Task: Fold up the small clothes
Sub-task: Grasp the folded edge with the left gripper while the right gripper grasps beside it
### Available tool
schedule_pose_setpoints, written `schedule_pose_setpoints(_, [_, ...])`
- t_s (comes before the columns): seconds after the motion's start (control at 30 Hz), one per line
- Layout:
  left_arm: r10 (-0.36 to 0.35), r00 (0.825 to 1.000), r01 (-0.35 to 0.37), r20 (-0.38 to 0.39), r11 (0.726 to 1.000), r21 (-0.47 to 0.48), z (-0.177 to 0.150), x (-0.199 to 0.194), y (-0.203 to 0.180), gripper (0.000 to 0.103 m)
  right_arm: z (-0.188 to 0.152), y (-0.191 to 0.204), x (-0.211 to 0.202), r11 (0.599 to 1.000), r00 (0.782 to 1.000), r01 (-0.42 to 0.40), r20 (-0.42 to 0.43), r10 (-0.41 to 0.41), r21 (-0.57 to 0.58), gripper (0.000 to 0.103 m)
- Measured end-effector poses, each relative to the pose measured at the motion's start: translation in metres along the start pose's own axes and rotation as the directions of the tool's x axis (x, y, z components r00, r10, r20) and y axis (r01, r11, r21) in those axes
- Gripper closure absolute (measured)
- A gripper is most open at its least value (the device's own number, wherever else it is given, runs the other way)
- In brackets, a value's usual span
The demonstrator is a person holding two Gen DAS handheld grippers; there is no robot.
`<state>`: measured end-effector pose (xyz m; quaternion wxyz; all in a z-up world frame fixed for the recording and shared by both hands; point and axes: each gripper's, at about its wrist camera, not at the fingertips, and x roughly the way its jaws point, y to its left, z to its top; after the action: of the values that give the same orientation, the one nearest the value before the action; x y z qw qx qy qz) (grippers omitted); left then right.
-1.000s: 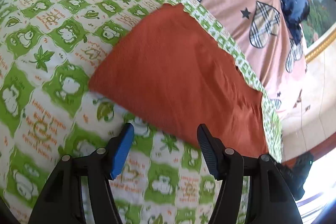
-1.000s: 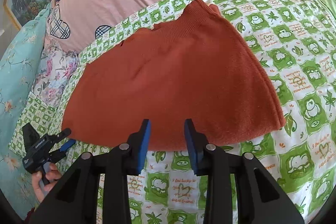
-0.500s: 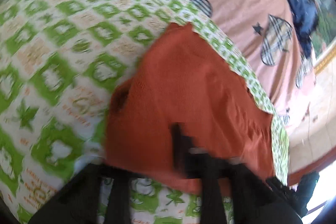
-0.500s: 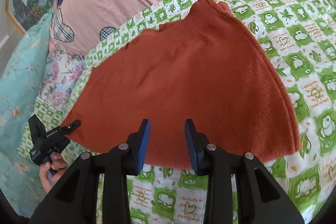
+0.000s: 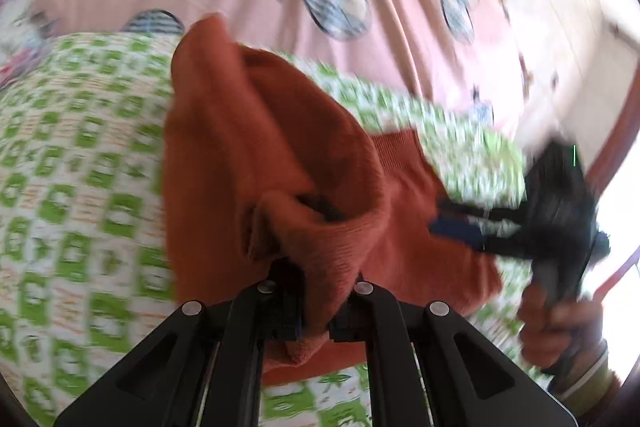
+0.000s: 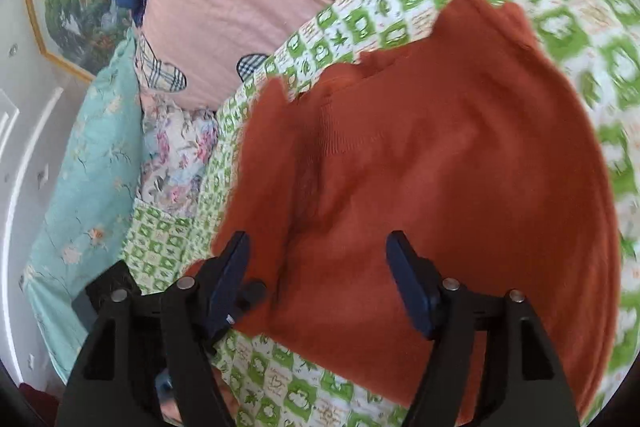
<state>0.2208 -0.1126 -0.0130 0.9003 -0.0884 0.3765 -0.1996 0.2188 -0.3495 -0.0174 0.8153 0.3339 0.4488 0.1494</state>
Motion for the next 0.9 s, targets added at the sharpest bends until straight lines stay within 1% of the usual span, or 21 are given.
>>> schedule_pose_setpoints(0.13, [0.037, 0.998, -0.033, -0.044, 0.995, 0.092, -0.017, 0.024, -0.024, 0.097, 0.023, 0.008, 0.040, 1.000, 0.996, -0.012, -0.088, 0.011, -0.011, 0.030])
schedule_pose_setpoints(0.2, [0.064, 0.997, -0.058, -0.039, 0.990, 0.131, -0.022, 0.026, -0.029, 0.097, 0.037, 0.013, 0.065, 1.000, 0.993, 0.010, -0.121, -0.013, -0.026, 0.030])
schedule_pose_setpoints(0.3, [0.060, 0.998, -0.055, -0.032, 0.988, 0.146, -0.024, 0.023, -0.029, 0.097, 0.051, 0.024, 0.096, 0.998, 0.989, 0.015, -0.148, -0.023, -0.058, 0.031])
schedule_pose_setpoints(0.33, [0.059, 0.998, -0.053, -0.032, 0.988, 0.148, -0.023, 0.022, -0.029, 0.097, 0.056, 0.028, 0.105, 0.997, 0.988, 0.028, -0.147, -0.039, -0.075, 0.037])
schedule_pose_setpoints(0.37, [0.059, 0.998, -0.053, -0.034, 0.987, 0.151, -0.022, 0.023, -0.029, 0.097, 0.060, 0.031, 0.111, 0.995, 0.988, 0.041, -0.146, -0.054, -0.093, 0.064])
schedule_pose_setpoints(0.4, [0.061, 0.998, -0.055, -0.035, 0.986, 0.157, -0.023, 0.023, -0.030, 0.097, 0.063, 0.033, 0.116, 0.993, 0.986, 0.053, -0.152, -0.070, -0.108, 0.087])
schedule_pose_setpoints(0.43, [0.064, 0.997, -0.058, -0.035, 0.985, 0.162, -0.022, 0.023, -0.031, 0.097, 0.066, 0.036, 0.118, 0.991, 0.985, 0.064, -0.155, -0.081, -0.117, 0.087])
schedule_pose_setpoints(0.47, [0.068, 0.997, -0.061, -0.034, 0.984, 0.170, -0.021, 0.022, -0.032, 0.097, 0.067, 0.039, 0.114, 0.990, 0.986, 0.064, -0.144, -0.081, -0.123, 0.087])
schedule_pose_setpoints(0.53, [0.067, 0.997, -0.061, -0.028, 0.981, 0.184, -0.019, 0.017, -0.037, 0.097, 0.069, 0.051, 0.084, 0.985, 0.996, 0.027, -0.082, -0.042, -0.173, 0.088])
schedule_pose_setpoints(0.57, [0.064, 0.998, -0.059, -0.021, 0.980, 0.190, -0.017, 0.014, -0.040, 0.097, 0.070, 0.055, 0.069, 0.981, 0.998, 0.024, -0.054, -0.035, -0.195, 0.088])
schedule_pose_setpoints(0.6, [0.053, 0.999, -0.050, -0.009, 0.979, 0.197, -0.014, 0.007, -0.045, 0.097, 0.070, 0.059, 0.049, 0.975, 0.999, 0.027, -0.018, -0.032, -0.219, 0.088])
schedule_pose_setpoints(0.67, [-0.003, 1.000, 0.001, 0.010, 0.979, 0.206, -0.009, -0.004, -0.059, 0.097, 0.071, 0.057, 0.015, 0.969, 0.999, 0.042, 0.032, -0.036, -0.244, 0.088])
schedule_pose_setpoints(0.7, [-0.041, 0.999, 0.038, 0.011, 0.978, 0.207, -0.005, -0.006, -0.068, 0.097, 0.070, 0.053, 0.000, 0.966, 0.998, 0.057, 0.053, -0.045, -0.252, 0.088])
schedule_pose_setpoints(0.73, [-0.082, 0.997, 0.080, 0.004, 0.975, 0.206, -0.002, -0.004, -0.078, 0.097, 0.069, 0.043, -0.016, 0.962, 0.995, 0.088, 0.070, -0.072, -0.259, 0.088])
schedule_pose_setpoints(0.8, [-0.139, 0.990, 0.141, -0.023, 0.967, 0.212, -0.001, 0.007, -0.101, 0.097, 0.068, 0.021, -0.031, 0.958, 0.987, 0.158, 0.077, -0.144, -0.237, 0.088])
schedule_pose_setpoints(0.83, [-0.155, 0.987, 0.160, -0.036, 0.964, 0.212, -0.002, 0.014, -0.111, 0.097, 0.067, 0.011, -0.034, 0.958, 0.982, 0.185, 0.073, -0.173, -0.218, 0.088])
schedule_pose_setpoints(0.87, [-0.169, 0.985, 0.175, -0.048, 0.961, 0.215, -0.005, 0.021, -0.121, 0.097, 0.065, -0.009, -0.039, 0.960, 0.977, 0.210, 0.066, -0.201, -0.185, 0.088])
schedule_pose_setpoints(0.9, [-0.181, 0.981, 0.190, -0.064, 0.957, 0.220, -0.009, 0.031, -0.131, 0.096, 0.064, -0.021, -0.041, 0.962, 0.975, 0.220, 0.062, -0.212, -0.163, 0.088])
